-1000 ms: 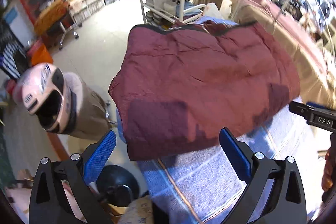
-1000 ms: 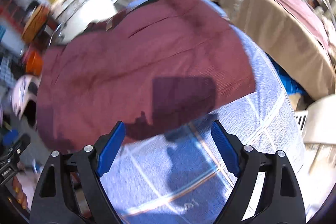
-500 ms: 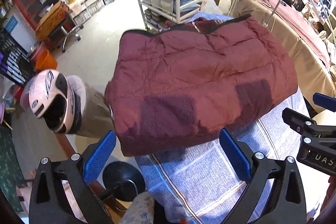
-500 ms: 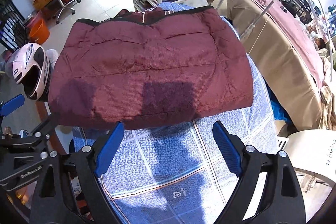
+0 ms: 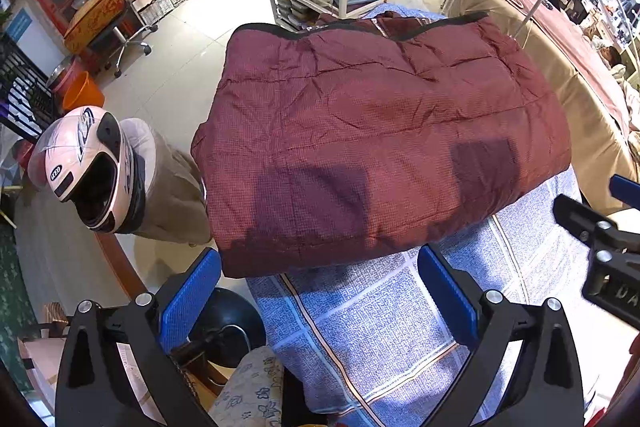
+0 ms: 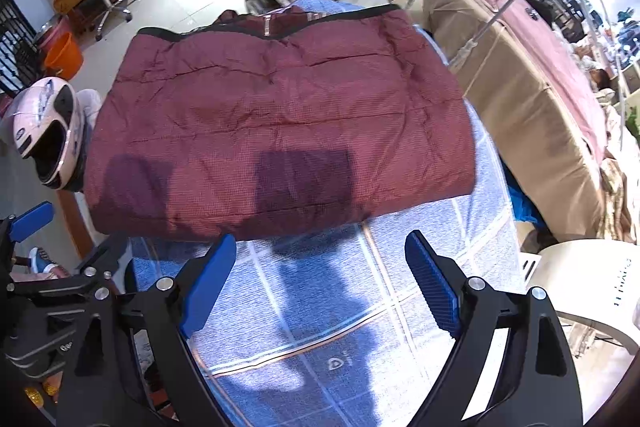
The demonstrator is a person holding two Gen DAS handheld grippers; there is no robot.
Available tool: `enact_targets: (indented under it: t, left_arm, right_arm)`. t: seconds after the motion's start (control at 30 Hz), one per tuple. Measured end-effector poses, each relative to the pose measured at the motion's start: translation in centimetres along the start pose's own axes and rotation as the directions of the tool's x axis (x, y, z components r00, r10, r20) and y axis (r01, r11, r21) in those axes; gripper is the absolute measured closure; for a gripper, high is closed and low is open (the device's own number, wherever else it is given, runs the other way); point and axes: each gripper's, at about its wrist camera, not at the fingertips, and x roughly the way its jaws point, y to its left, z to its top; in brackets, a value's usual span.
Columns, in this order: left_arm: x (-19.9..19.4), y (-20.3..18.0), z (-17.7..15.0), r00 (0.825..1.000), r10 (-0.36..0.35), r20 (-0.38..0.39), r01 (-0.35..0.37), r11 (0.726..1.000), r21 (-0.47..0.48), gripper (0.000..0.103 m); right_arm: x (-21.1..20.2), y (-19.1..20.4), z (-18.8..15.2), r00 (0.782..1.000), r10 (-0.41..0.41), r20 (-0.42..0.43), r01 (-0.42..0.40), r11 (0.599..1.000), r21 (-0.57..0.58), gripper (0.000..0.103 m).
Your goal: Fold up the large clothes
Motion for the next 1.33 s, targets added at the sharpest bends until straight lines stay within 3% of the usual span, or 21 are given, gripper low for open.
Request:
enact_targets:
  t: [1.33]
  left_arm:
    - [-0.25, 0.26, -0.65, 1.000, 0.022, 0.017, -0.022, 1.000, -0.007, 0.006]
  right_arm:
    - [0.06, -0.41, -0.20, 1.000, -0.011, -0.009, 0.011, 1.000, 0.007, 0.018]
